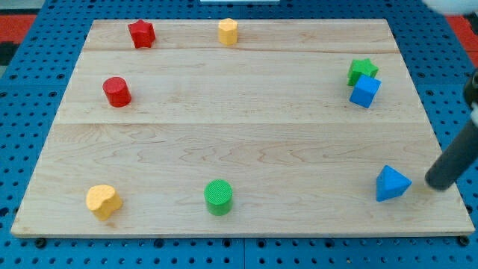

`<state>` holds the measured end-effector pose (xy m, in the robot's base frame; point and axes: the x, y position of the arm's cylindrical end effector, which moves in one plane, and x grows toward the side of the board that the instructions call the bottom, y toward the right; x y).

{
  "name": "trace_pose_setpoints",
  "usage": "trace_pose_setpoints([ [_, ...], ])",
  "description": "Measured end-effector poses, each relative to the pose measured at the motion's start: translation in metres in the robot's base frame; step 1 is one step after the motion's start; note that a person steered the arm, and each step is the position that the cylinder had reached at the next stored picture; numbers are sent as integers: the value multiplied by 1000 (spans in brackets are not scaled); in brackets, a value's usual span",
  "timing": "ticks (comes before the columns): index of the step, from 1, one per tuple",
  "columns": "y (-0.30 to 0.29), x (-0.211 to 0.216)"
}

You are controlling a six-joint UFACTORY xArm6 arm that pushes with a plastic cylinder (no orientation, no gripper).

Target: Push blue triangle towards blue cube

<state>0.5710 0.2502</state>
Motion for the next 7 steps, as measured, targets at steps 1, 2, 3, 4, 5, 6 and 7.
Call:
trace_pose_setpoints([
  [1, -44, -13],
  [2, -92, -16],
  [3, -94, -7],
  [4, -112, -17],
  [5, -108, -40],
  [6, -102, -58],
  [7, -108, -59],
])
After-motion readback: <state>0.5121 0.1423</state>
